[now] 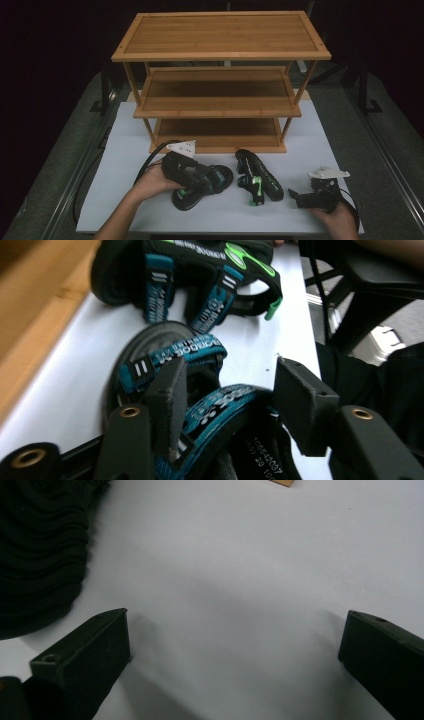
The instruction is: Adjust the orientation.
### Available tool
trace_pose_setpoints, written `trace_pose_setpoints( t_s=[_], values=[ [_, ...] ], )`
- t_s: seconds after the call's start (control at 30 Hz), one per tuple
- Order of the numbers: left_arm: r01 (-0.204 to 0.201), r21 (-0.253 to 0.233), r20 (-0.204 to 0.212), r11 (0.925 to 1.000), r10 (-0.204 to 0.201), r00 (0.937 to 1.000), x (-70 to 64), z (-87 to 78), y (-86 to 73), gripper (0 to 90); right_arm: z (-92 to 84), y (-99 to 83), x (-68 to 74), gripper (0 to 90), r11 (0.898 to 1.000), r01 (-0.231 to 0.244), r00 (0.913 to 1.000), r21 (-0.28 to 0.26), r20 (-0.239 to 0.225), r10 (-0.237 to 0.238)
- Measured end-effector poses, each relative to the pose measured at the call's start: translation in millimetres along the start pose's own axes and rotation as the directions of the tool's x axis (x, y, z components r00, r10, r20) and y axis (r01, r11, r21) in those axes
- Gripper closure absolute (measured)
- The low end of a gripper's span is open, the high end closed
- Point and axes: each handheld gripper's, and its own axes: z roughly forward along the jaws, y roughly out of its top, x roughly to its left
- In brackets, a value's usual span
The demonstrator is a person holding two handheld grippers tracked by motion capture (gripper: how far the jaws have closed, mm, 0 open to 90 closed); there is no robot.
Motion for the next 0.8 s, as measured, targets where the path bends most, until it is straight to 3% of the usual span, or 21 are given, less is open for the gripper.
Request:
trace_pose_setpoints(
  t_s=[0.1, 0.27, 0.53, 0.8],
  values=[
    [0.009, -0.004, 0.022, 0.9999, -0.009, 0.9997, 3.2, 1.8, -3.3, 46.9, 0.0, 0.0, 0.0, 0.0, 1.000, 0.000, 1.0000, 0.000, 0.000, 0.000],
    [0.017, -0.020, 0.010, 0.9997, -0.016, 0.9998, 3.8, -2.7, -7.1, 49.0, 0.0, 0.0, 0.1, 0.0, 1.000, 0.000, 1.0000, 0.000, 0.000, 0.000],
    [0.034, -0.018, -0.044, 0.9993, -0.035, 0.9984, 6.1, -12.5, -13.2, 55.8, 0.0, 0.0, 0.1, 0.0, 1.000, 0.000, 1.0000, 0.000, 0.000, 0.000],
    [0.039, -0.023, -0.123, 0.9990, -0.041, 0.9916, 7.5, -25.4, -22.6, 66.8, 0.0, 0.0, 0.0, 0.0, 1.000, 0.000, 1.0000, 0.000, 0.000, 0.000]
  ],
)
